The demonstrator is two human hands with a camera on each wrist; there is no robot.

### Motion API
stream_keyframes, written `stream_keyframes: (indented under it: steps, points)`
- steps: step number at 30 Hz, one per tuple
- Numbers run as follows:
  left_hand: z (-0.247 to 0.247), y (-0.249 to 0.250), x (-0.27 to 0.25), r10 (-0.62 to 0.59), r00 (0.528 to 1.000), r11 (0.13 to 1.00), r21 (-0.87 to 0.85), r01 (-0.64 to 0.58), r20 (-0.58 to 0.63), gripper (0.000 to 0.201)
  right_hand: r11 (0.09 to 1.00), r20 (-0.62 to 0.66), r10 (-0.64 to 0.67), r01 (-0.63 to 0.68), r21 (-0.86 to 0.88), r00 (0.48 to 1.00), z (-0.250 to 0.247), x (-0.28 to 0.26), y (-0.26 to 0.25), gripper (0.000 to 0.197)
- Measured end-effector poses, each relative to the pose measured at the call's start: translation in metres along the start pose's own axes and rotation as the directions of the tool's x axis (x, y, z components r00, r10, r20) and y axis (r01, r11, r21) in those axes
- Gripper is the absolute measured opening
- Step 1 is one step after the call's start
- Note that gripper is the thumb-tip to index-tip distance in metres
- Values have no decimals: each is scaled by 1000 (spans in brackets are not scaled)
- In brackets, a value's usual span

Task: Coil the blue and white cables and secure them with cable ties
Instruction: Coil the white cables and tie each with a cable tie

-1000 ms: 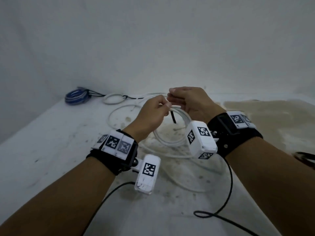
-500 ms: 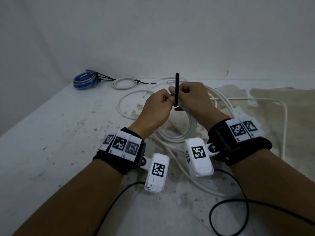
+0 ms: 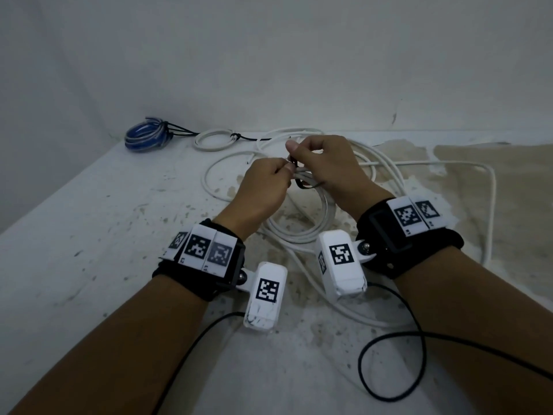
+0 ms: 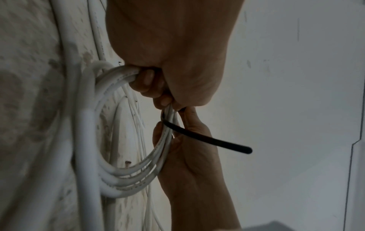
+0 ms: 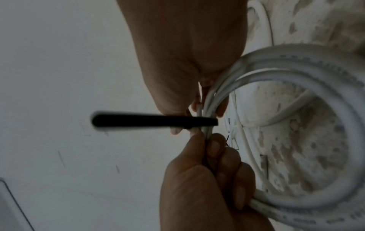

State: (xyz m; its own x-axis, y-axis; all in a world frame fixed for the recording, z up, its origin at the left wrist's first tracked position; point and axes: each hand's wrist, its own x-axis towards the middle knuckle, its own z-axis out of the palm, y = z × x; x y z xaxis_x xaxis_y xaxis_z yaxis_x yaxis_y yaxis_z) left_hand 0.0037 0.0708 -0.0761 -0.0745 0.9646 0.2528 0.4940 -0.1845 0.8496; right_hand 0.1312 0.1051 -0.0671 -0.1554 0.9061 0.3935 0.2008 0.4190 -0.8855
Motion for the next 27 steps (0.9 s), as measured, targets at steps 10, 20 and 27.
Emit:
stream_keyframes:
  steps: [10,20,27]
  points:
    - [-3,-9,6,-131,991,988,-84,128,-27,38,931,119,-28,70,-359,993,0,13,1,19]
    - [-16,-14,9,-249,968,937,-263,232,-36,31,729,544,-23,386,-565,839,-18,10,-38,19]
    - [-12,-11,8,-198,980,947,-258,192,1,20,875,334,-113,253,-412,936,-12,11,-37,19]
